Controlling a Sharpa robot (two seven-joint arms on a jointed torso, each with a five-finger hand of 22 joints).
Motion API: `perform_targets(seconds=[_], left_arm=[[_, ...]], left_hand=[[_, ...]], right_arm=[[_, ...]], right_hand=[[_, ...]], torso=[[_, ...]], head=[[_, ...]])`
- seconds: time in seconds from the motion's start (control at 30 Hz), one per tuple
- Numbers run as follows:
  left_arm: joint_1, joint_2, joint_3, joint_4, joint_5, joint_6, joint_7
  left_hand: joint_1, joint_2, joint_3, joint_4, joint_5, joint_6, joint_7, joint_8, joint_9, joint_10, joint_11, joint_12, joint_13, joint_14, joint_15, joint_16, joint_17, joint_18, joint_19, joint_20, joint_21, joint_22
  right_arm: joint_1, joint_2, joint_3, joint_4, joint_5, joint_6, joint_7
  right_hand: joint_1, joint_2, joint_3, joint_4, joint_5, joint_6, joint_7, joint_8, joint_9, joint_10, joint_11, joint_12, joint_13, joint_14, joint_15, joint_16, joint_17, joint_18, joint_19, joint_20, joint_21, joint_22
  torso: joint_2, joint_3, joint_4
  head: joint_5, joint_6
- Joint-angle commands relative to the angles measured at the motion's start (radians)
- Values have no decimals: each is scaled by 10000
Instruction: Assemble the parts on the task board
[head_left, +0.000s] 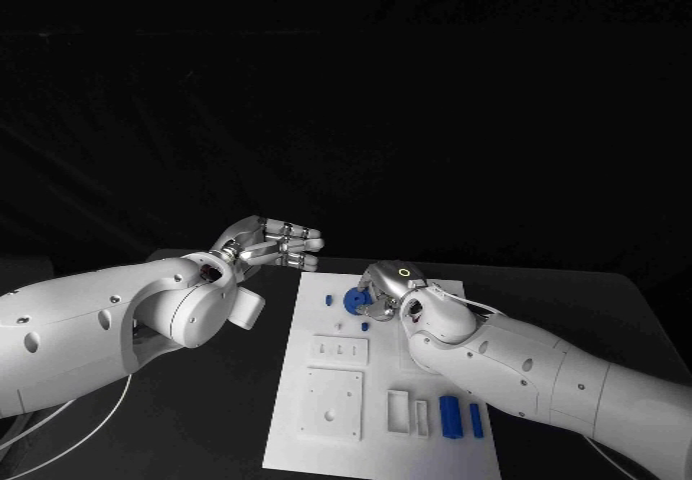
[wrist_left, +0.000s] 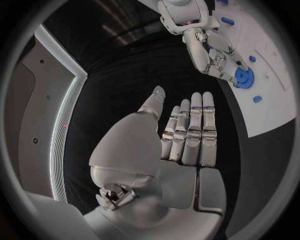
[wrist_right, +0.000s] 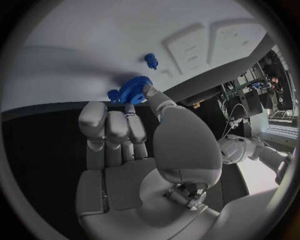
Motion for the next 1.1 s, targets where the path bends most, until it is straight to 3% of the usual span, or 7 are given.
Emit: perform_targets(seconds=[0.03,0.57,0.87,1.1], left_arm=[[14,21,6,35,-65,112,38],[15,32,6,28,-86,143,18],[16,58,7,9,-91,185,-1],[16,60,7,7,-96,199,-13]], left_hand=[[43,41,18,-7,-17,-70,32,-32,15,-60,-13,-9,-2,48,6,12,11,-19,-47,42,62,16],[37,23,33,9,-17,-111,37,-36,13,-67,-10,-9,-1,46,9,12,11,-18,-53,44,71,14],[33,8,42,30,-18,-142,40,-35,12,-73,-7,-10,-2,43,11,11,11,-18,-56,47,73,10],[33,8,42,30,-18,-142,40,-35,12,-73,-7,-10,-2,43,11,11,11,-18,-56,47,73,10]], right_arm=[[-4,38,-18,-52,-100,55,-41],[-4,122,-43,-257,-88,-43,-224],[-4,139,-44,-299,-182,-235,-277],[-4,142,-44,-317,-169,-241,-276]], right_hand=[[13,-16,6,41,-19,85,-63,28,0,-31,-8,-70,9,-30,-62,-49,-31,-181,314,-56,-78,1069],[9,0,29,76,-20,21,-48,33,-3,-59,1,-151,-49,-42,-60,-124,-93,-173,312,-51,-159,1054],[27,-33,324,49,-184,27,-43,37,-1,-61,-1,-149,-59,-39,-56,-148,-110,-170,328,-53,-197,1058],[15,-41,380,16,-214,14,-37,32,-3,-65,5,-159,-70,-39,-60,-159,-117,-169,332,-51,-220,1058]], torso=[[0,0,-22],[-4,15,-21],[-2,26,-18],[-1,17,-18]], head=[[24,-12],[36,-16],[24,-6],[8,6]])
